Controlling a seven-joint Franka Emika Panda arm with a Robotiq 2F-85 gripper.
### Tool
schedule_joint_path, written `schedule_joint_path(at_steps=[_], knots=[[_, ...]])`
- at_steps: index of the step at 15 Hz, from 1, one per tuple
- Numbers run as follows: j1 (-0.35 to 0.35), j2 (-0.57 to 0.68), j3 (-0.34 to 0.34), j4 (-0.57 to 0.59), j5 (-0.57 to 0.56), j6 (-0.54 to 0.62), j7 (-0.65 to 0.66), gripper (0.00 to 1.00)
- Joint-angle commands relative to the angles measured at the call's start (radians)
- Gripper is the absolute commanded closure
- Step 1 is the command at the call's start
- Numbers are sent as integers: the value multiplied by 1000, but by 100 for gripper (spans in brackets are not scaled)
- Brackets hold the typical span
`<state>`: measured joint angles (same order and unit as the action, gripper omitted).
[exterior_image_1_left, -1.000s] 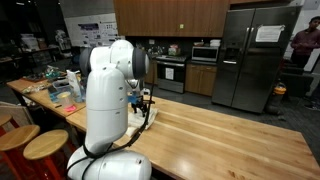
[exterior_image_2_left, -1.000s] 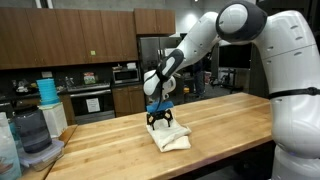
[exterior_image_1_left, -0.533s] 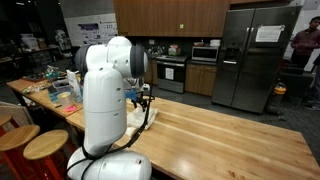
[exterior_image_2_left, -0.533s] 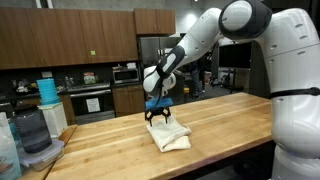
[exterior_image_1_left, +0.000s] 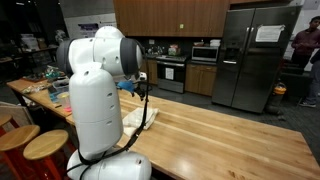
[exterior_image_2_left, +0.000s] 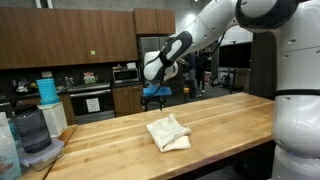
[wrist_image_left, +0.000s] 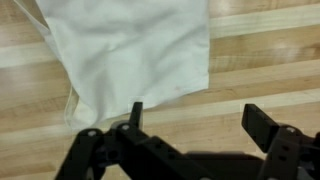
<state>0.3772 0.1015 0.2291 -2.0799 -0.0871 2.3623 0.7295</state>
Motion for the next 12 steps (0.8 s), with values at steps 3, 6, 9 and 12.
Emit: schedule_joint_path(at_steps=[3, 6, 9, 12], knots=[[-14, -214, 56, -132, 103, 38, -118, 0], [-8, -329, 83, -208, 161, 44, -196, 0], [4, -458, 102, -302, 231, 47, -279, 0], [31, -592, 98, -401, 308, 32, -382, 0]])
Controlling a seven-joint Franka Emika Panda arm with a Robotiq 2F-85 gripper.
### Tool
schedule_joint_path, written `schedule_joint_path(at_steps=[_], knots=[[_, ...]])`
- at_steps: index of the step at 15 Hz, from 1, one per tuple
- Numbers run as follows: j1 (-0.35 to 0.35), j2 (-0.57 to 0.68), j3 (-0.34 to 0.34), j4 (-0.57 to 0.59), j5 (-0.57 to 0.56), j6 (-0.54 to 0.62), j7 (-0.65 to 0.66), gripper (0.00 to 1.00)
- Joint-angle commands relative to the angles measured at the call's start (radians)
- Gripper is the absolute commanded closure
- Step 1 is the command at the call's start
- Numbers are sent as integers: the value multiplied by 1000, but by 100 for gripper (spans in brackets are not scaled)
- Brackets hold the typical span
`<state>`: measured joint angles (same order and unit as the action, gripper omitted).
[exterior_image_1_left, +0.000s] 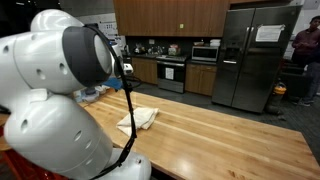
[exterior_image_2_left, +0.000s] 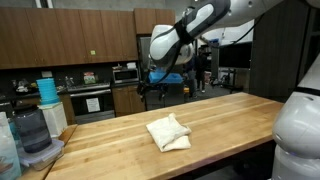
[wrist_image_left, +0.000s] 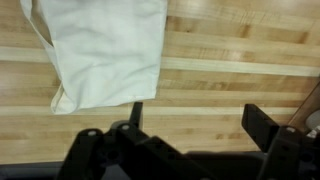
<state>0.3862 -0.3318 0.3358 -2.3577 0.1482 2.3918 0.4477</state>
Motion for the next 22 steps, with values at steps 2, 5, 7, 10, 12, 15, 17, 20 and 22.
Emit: schedule_joint_path(at_steps=[2, 5, 7, 10, 12, 15, 17, 20, 22], knots=[[49, -250, -24, -190, 117, -19, -169, 0], [82, -358, -43, -275, 156, -54, -241, 0], [100, -407, -56, -317, 171, -92, -284, 0], [120, -481, -61, -384, 188, -136, -319, 0], [135, -524, -54, -429, 196, -149, -329, 0], [143, -524, -56, -416, 201, -192, -325, 0], [152, -545, -71, -423, 217, -232, -331, 0], [125, -524, -38, -417, 207, -215, -316, 0], [125, -528, -40, -417, 207, -219, -317, 0]])
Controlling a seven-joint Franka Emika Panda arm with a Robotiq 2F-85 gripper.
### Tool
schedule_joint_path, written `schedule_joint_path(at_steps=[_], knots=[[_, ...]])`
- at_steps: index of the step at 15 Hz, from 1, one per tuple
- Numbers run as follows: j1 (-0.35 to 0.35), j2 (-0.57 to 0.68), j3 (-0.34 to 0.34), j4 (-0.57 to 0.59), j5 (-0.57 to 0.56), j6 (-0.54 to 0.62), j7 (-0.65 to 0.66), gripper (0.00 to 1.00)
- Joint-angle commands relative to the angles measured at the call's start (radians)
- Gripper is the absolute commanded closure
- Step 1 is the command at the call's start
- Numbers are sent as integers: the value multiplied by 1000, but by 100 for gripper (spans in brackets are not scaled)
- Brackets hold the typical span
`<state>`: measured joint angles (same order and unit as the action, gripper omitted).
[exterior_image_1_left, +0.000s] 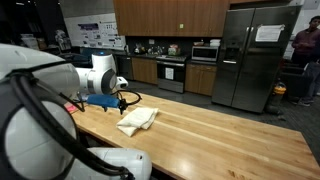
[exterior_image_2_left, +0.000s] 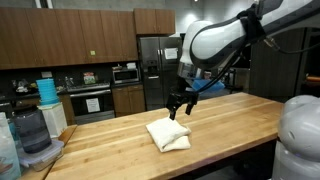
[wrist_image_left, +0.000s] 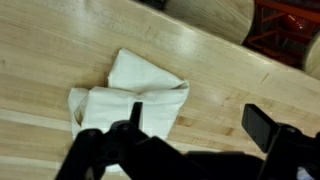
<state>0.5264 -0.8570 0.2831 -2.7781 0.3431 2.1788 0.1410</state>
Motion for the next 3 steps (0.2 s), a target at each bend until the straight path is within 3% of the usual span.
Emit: schedule_joint_path(at_steps=[1, 3], knots=[[-15, -3, 12, 3, 12, -7, -10, 0], [-15, -3, 12, 3, 12, -8, -11, 0]])
